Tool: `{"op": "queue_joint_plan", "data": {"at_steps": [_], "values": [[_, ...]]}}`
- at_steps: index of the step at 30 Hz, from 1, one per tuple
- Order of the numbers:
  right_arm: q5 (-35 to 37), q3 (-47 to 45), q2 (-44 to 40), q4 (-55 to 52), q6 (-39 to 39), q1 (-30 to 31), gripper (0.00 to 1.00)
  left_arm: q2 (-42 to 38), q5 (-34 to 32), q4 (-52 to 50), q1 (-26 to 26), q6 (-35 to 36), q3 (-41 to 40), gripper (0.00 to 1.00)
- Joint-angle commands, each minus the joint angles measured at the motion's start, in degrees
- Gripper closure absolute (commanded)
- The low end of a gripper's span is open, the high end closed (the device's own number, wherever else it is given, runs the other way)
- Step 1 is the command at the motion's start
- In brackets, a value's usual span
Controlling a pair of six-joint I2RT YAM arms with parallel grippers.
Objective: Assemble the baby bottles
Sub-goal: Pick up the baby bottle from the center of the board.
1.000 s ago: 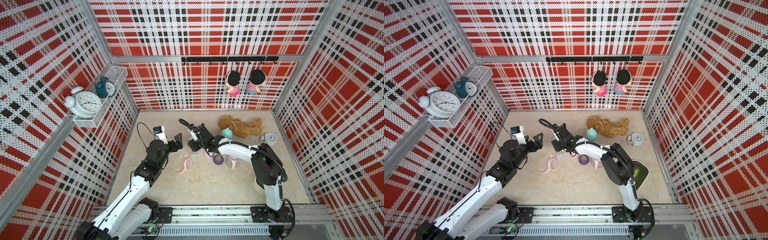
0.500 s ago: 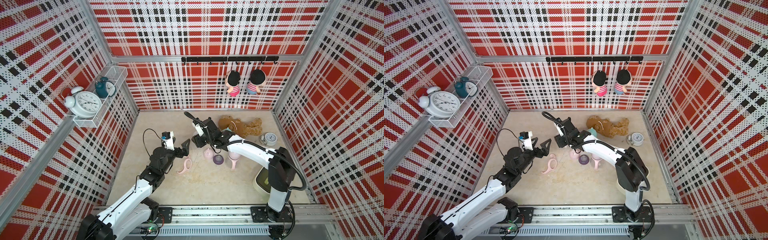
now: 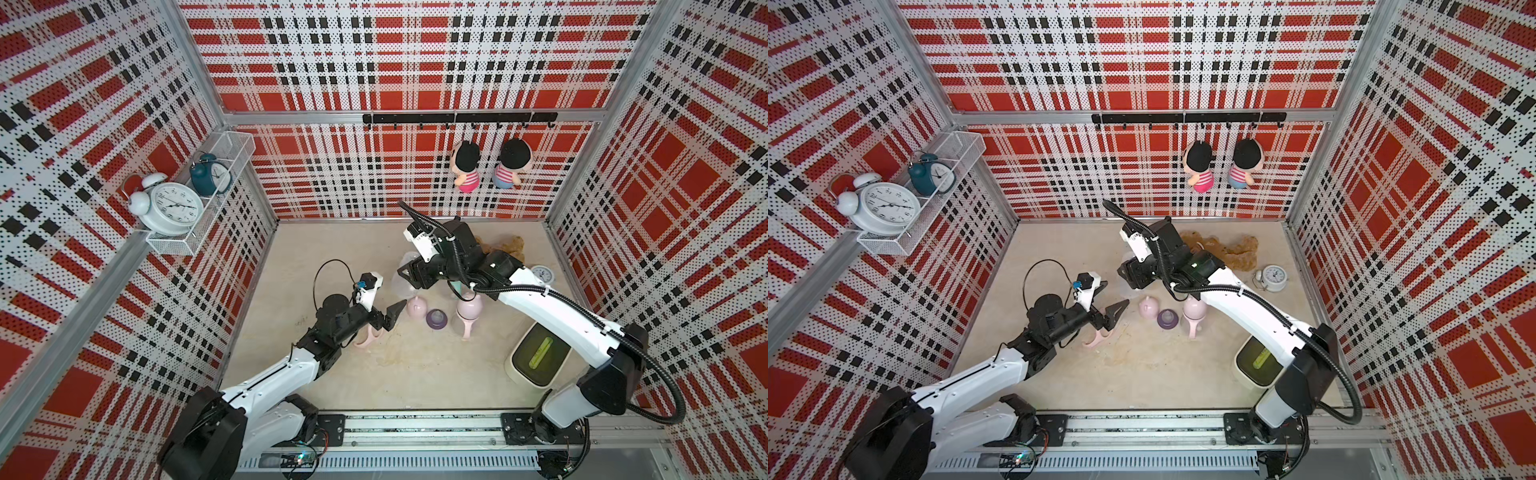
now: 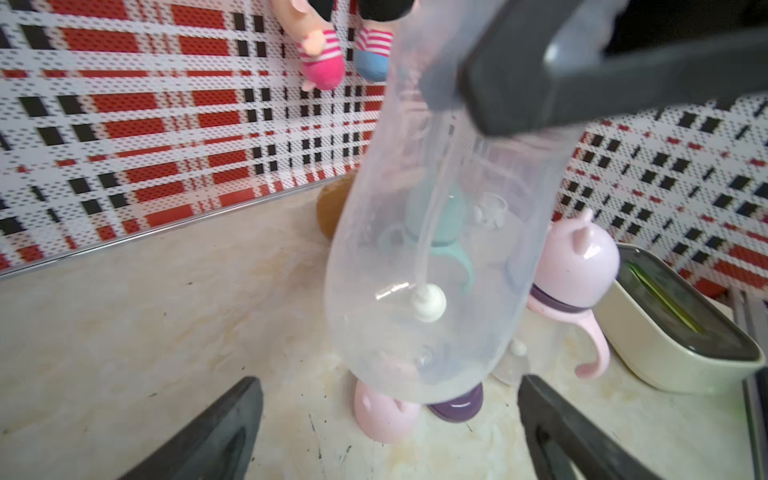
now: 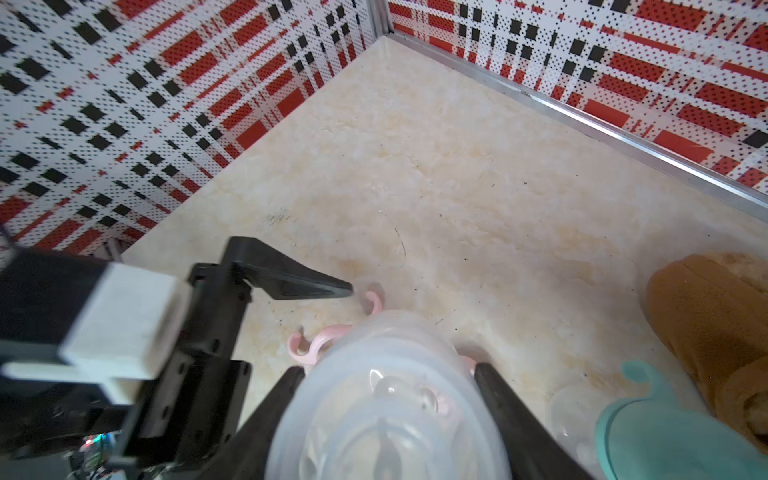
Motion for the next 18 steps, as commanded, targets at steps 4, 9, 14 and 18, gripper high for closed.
{"op": "queue_joint_plan", "data": {"at_steps": [4,9,14,18], "values": [[-7.6,-1.2,-4.1,-1.0,-0.8,-0.2,0.39,2.3,9.1,8.7,-1.2,3.3,2.4,0.02],[-9.4,-1.8,-4.3,-1.1,-0.8,-0.2,0.39,3.1,10.1,12.7,-1.6,2.8,2.1,0.02],[-12.0,-2.6,-4.5,-0.6,-0.6,-0.1,0.39,4.5,10.4,14.9,-1.8,2.1,2.2,0.02],[-11.7,-3.2,-5.4,0.0,-0.3,-0.2,0.39,5.7,10.9,15.3,-1.8,1.9,2.5,0.01]]}}
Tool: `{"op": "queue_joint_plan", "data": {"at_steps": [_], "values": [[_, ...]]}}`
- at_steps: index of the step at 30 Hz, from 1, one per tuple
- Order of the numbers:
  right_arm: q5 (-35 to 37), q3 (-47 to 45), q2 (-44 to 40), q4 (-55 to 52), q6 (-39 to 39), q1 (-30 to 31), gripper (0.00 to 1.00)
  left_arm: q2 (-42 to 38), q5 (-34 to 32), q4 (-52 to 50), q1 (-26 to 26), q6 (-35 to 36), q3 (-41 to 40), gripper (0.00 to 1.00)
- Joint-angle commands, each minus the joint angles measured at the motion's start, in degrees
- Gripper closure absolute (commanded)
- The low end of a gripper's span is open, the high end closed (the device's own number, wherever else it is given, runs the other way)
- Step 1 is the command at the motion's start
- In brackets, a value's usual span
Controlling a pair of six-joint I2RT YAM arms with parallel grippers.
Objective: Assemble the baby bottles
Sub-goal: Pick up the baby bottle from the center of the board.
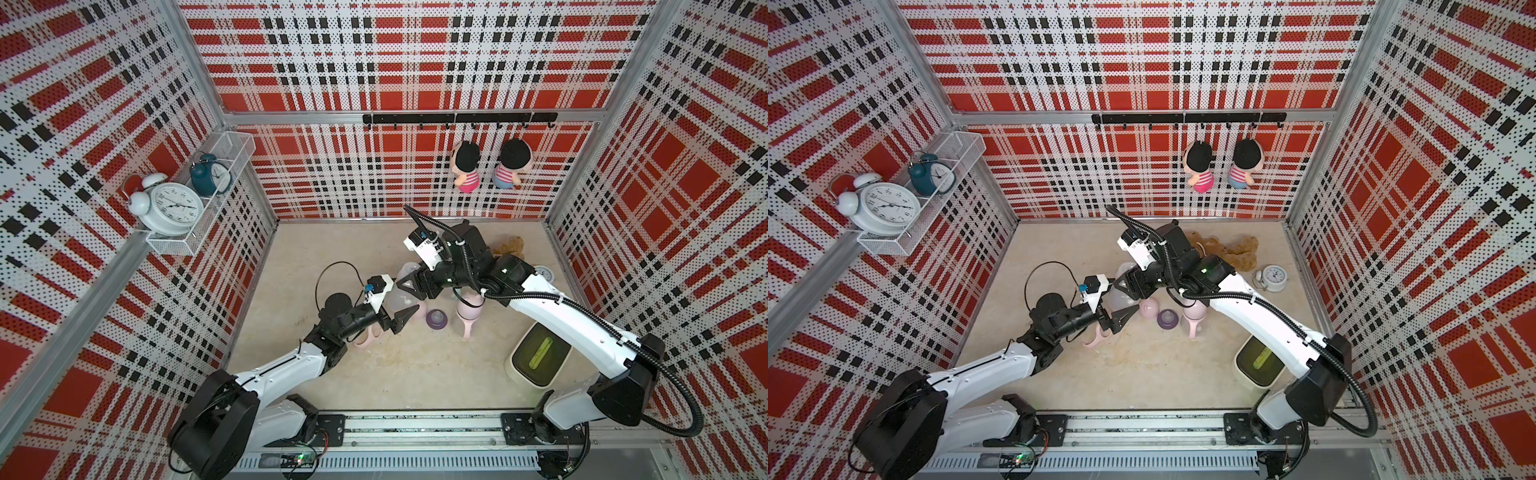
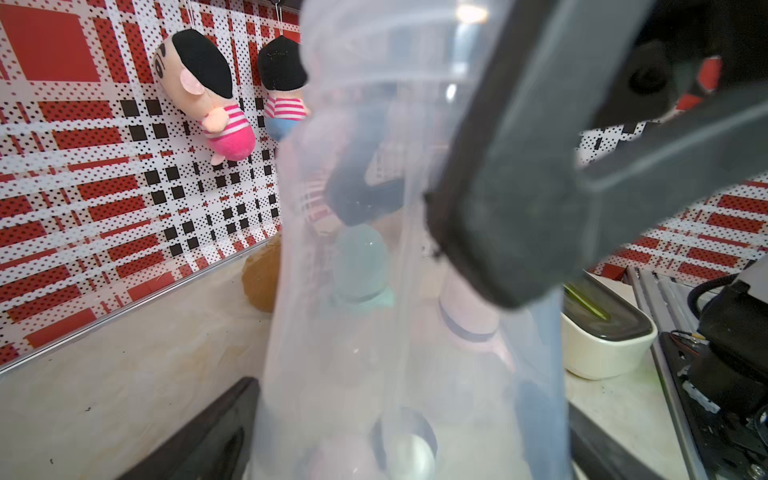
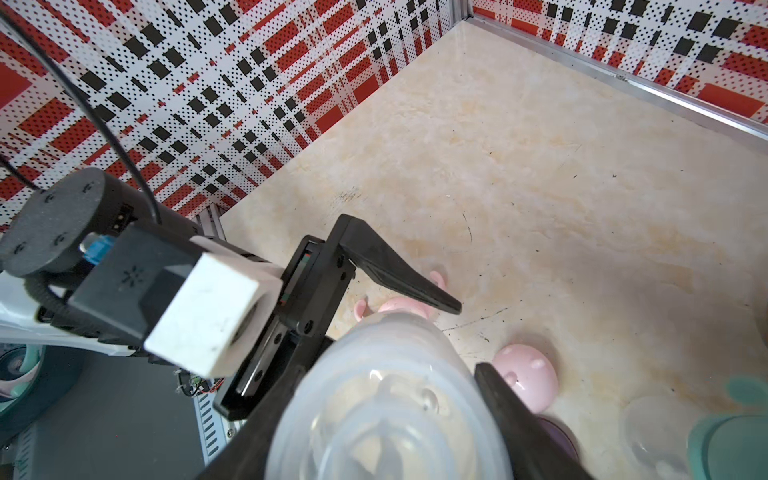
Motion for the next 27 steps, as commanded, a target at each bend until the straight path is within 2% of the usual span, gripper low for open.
{"op": "queue_joint_plan", "data": {"at_steps": [1,7,13,16,18,22,24,27], "values": [[-1.8,-0.4,-2.3,1.4,-0.4,-0.2,0.39,1.1,1.5,2.4,-0.2,0.0,1.9,0.02],[-1.8,-0.9,-2.8,2.5,-0.1,-0.2,0.39,1.3,1.6,2.4,-0.3,-0.2,2.0,0.08],[-1.8,-1.9,-3.6,4.7,0.7,-0.2,0.38,0.7,1.7,2.4,-0.3,-0.5,2.0,0.23],[-1.9,-2.1,-3.3,5.2,0.9,-0.2,0.34,0.6,1.8,2.4,-0.2,-0.6,1.9,0.26],[-1.6,-2.1,-3.2,5.4,0.9,-0.2,0.25,0.4,1.7,2.4,-0.2,-0.7,2.0,0.34],[5.0,-3.0,-5.0,6.0,2.6,-0.2,0.09,0.4,0.5,2.5,0.8,-2.2,2.0,0.65],[8.0,-4.0,-6.4,6.4,3.5,-0.2,0.07,0.3,-0.3,3.2,1.6,-3.5,1.5,0.67],[11.7,-5.6,-8.5,6.5,4.2,0.0,0.07,0.1,-3.0,4.7,3.4,-5.7,0.6,0.86]]}}
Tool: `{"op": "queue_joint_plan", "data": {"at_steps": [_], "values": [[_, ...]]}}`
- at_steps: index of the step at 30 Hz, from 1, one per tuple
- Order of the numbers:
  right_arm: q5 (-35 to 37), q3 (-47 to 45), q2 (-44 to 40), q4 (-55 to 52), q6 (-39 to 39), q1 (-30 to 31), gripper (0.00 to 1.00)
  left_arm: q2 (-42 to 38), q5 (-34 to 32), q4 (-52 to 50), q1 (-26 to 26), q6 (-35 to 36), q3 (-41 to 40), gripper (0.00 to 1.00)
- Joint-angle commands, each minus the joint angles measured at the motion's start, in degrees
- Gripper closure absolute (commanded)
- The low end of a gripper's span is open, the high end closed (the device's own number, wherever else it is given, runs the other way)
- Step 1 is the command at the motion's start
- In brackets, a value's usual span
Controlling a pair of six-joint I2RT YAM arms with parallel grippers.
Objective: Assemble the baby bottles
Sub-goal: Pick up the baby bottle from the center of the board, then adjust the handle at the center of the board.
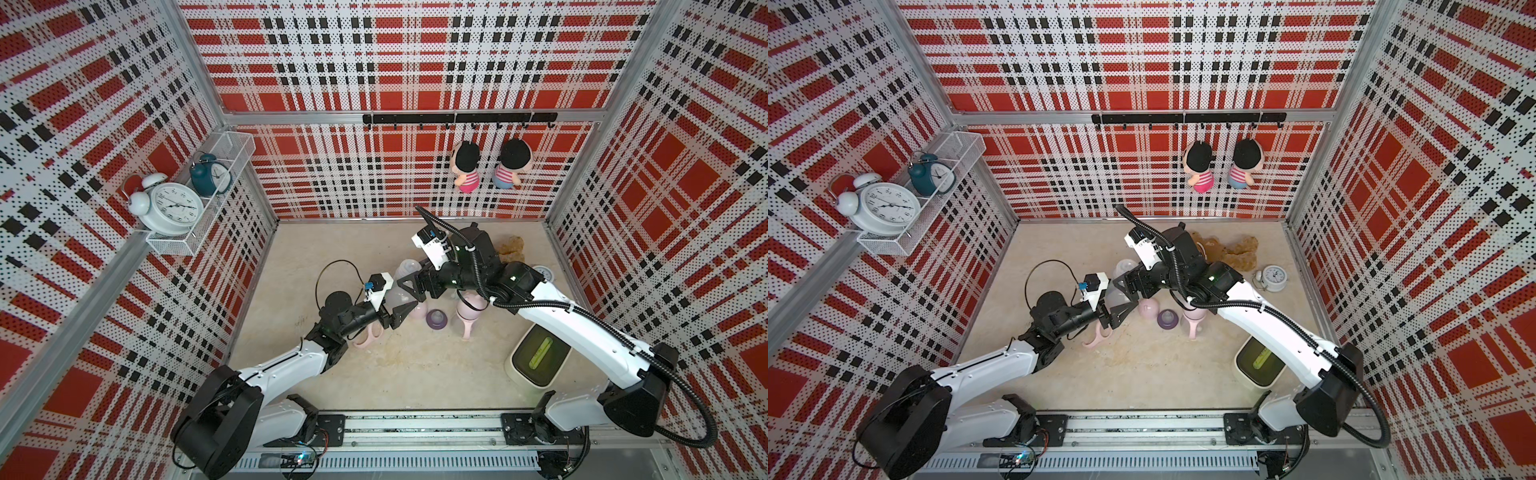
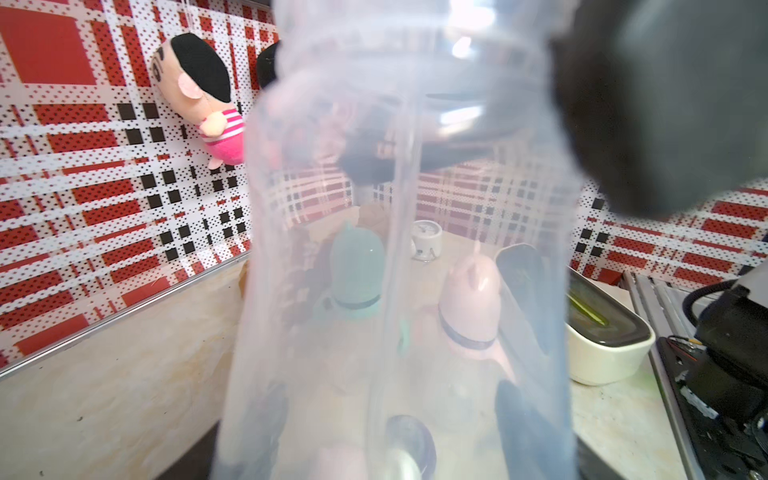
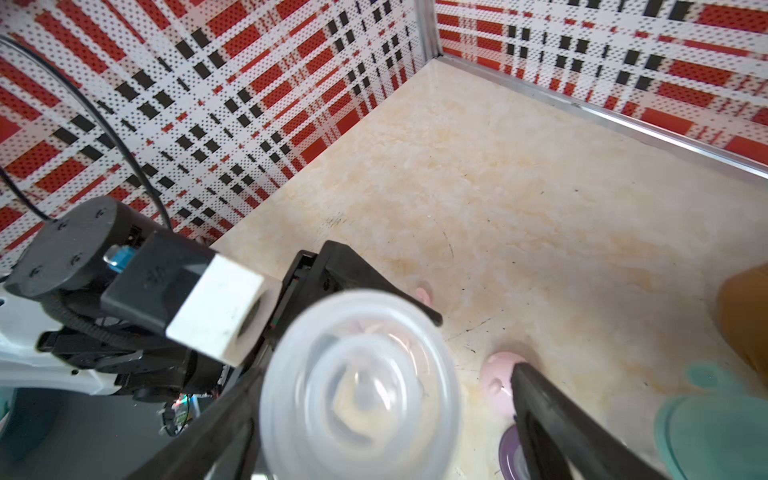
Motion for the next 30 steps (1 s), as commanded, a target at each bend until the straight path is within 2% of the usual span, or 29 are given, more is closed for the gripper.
{"op": "queue_joint_plan", "data": {"at_steps": [1,7,10,16,19,23,30], "values": [[6.0,-1.3,-3.7,1.4,1.1,0.2,0.06,-1.0,-4.1,3.7,2.1,-3.6,-0.4,0.89],[14.3,-5.6,-6.2,1.1,3.3,3.9,0.07,-1.1,-7.7,4.3,5.9,-6.7,-0.3,0.92],[20.8,-8.4,-6.6,2.4,4.7,8.2,0.08,-1.3,-12.1,4.3,7.1,-7.7,0.1,0.91],[29.0,-14.5,-3.2,7.3,7.8,15.5,0.12,-1.7,-18.3,3.9,9.5,-10.9,1.8,0.95],[29.8,-18.8,-0.8,13.0,10.6,17.6,0.15,-2.1,-21.7,2.2,10.0,-11.5,3.5,0.95],[30.7,-22.8,3.4,20.3,13.2,20.2,0.18,-2.2,-22.9,-0.2,10.6,-11.8,6.4,0.95],[30.1,-21.0,14.3,25.9,20.9,22.0,0.24,-3.3,-25.4,-5.9,11.1,-11.8,12.1,0.95]]}}
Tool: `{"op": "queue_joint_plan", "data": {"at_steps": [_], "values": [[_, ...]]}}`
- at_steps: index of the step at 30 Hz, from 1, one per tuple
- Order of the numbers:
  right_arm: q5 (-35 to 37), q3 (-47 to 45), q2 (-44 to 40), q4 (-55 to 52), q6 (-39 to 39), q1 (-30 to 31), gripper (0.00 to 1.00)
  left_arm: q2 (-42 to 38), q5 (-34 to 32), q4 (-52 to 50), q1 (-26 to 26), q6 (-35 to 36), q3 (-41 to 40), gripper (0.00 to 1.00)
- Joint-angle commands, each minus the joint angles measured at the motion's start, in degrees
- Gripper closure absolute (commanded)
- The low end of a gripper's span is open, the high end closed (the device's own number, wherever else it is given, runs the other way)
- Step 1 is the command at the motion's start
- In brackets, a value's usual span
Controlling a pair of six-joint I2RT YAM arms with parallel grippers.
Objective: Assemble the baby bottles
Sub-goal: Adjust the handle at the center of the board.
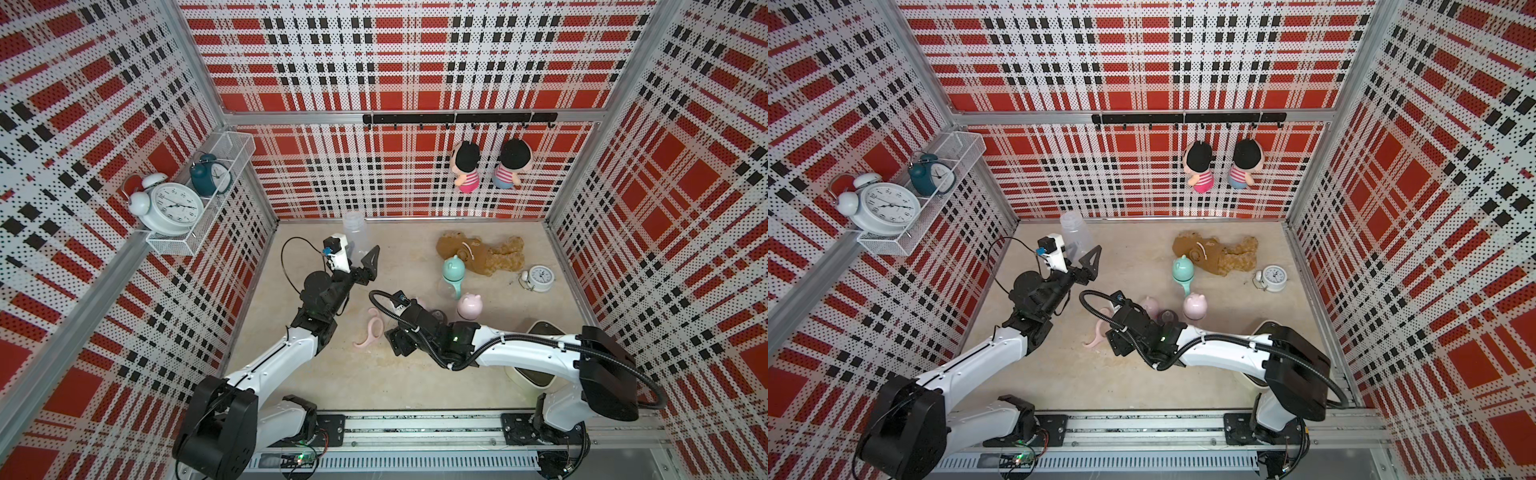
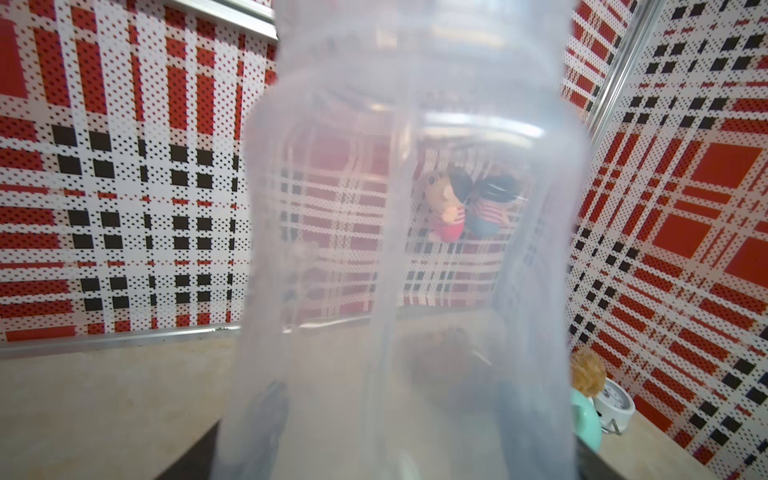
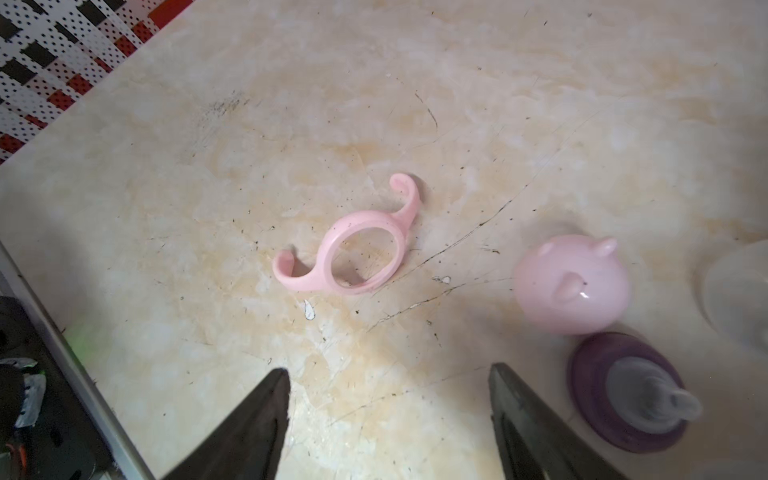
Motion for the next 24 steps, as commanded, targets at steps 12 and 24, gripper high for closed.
{"op": "queue_joint_plan", "data": {"at_steps": [12,24], "values": [[2.7,15.4,21.0,4.7,8.9,1.6,0.31,-3.3,-1.1,-6.2,0.6,-1.2,5.6,0.96],[10.2,19.9,25.2,-8.4,6.0,2.2,0.38,-4.9,-0.8,-6.5,0.6,-1.4,3.5,0.96]]}}
